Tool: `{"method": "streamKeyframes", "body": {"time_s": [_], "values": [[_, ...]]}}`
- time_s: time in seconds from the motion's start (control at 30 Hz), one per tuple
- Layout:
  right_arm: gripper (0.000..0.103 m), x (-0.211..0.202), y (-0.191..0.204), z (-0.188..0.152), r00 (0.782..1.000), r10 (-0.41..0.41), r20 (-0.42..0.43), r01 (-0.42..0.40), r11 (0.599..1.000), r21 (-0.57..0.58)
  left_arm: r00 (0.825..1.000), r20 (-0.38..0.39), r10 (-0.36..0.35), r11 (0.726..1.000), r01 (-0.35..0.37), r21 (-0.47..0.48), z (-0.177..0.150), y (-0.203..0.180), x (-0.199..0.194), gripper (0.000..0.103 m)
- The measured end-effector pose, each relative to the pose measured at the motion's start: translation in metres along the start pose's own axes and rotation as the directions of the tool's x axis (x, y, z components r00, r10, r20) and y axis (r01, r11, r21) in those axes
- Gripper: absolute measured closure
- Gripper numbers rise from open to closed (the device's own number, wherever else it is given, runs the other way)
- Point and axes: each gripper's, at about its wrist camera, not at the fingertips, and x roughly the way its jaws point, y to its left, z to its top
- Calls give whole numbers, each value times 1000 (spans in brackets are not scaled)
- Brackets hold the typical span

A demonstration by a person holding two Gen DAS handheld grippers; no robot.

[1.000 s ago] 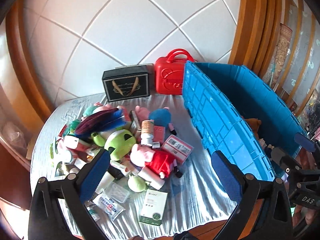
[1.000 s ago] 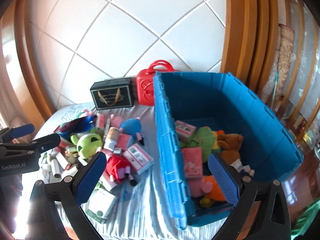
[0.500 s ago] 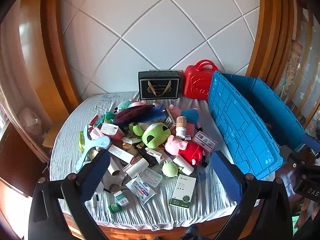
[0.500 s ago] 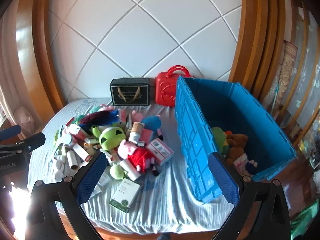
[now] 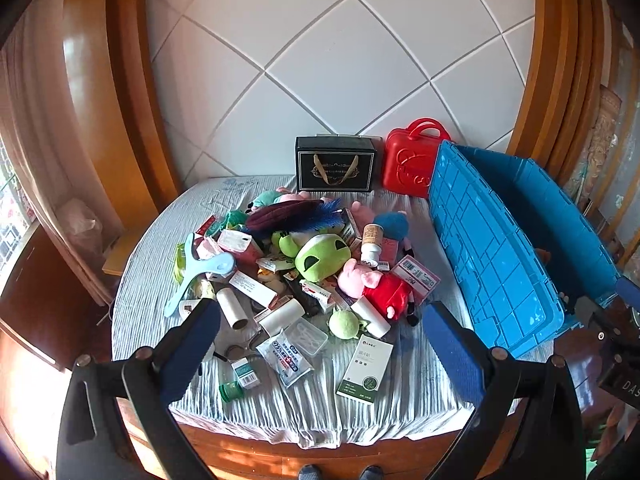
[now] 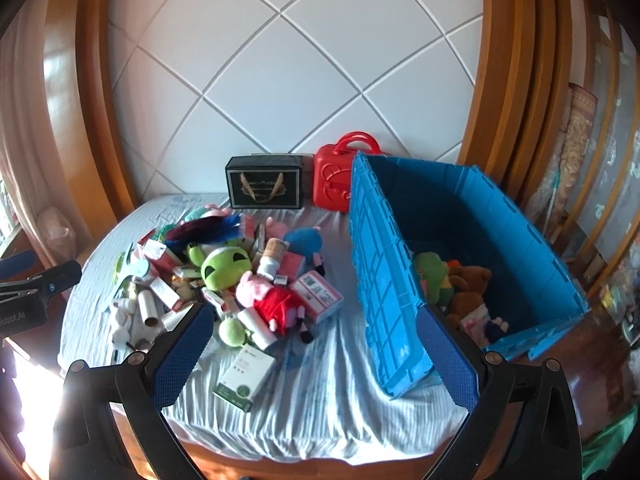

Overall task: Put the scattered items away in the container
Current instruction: 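Withdraw both open tools from the crate back over the bed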

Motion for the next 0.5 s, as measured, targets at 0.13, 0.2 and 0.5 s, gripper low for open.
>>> {"method": "streamKeyframes", "body": {"time_s": [0.13, 0.2, 0.5], "values": [[0, -1, -15, -5, 1000, 8, -4, -8, 1000, 7, 1000, -6, 26, 1000, -26, -1, -3, -11, -4, 1], [0, -2, -22, -8, 1000, 13, -4, -13, 1000, 10, 999, -5, 32, 999, -33, -2, -4, -15, -7, 1], [0, -10, -35, -10, 1000, 28, 6, -28, 1000, 10, 999, 2, 48, 999, -48, -17, -8, -25, -16, 0]]}}
